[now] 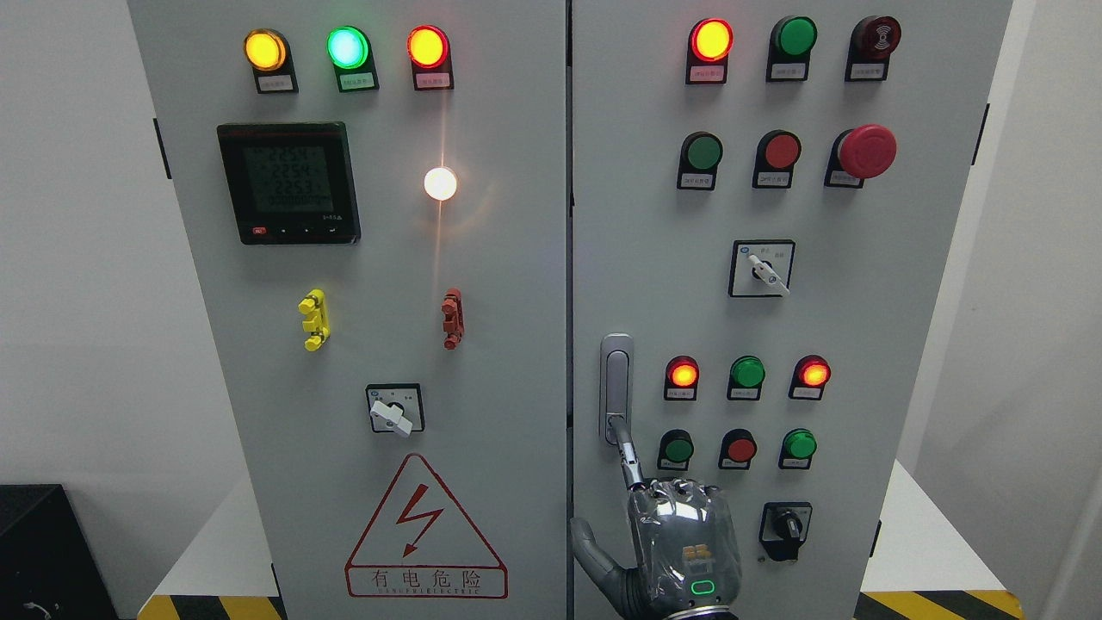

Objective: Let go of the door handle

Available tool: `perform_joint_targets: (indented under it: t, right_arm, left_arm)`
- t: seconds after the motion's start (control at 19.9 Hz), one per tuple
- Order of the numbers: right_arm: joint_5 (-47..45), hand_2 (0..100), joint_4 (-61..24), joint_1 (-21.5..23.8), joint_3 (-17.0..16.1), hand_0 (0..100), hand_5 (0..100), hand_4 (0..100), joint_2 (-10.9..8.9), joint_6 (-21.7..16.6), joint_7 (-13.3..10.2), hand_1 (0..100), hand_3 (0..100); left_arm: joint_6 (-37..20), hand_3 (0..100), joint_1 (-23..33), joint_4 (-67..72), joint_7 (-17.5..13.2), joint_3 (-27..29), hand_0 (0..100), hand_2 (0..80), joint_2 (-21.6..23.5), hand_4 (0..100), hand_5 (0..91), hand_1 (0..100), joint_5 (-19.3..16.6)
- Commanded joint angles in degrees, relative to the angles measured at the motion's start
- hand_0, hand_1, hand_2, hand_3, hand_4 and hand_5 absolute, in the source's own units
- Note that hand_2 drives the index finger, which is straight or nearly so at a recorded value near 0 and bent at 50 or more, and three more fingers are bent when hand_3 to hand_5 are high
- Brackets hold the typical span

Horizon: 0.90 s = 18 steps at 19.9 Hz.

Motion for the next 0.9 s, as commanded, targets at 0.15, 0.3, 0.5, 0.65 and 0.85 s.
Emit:
perform_joint_targets:
  t: [0.15,0.3,0.5,0.65,0.85]
  right_arm:
    - [0.0,0,1.5,0.1,0.0,32,100,100,0.02,-0.1,0.0,23,100]
    - [0.0,0,1.5,0.1,-0.1,33,100,100,0.02,-0.1,0.0,23,100]
    - [0.0,0,1.5,0.1,-0.1,33,100,100,0.02,-0.1,0.0,24,100]
    - [0.0,0,1.5,0.1,-0.1,33,100,100,0.02,-0.1,0.0,24,100]
    - [0.0,0,1.5,0.1,-0.2,33,100,100,0.02,-0.1,0.0,24,100]
  left_arm:
    - [0.0,0,-1.5,1.7,0.0,0.0,12,0.0,0.0,0,0.0,56,0.0]
    - [0.0,0,-1.5,1.7,0.0,0.0,12,0.0,0.0,0,0.0,56,0.0]
    - [0.0,0,-1.5,1.7,0.0,0.0,12,0.0,0.0,0,0.0,56,0.0]
    - [0.0,0,-1.5,1.7,0.0,0.0,12,0.0,0.0,0,0.0,56,0.0]
    - [0.0,0,-1.6,1.7,0.0,0.0,12,0.0,0.0,0,0.0,56,0.0]
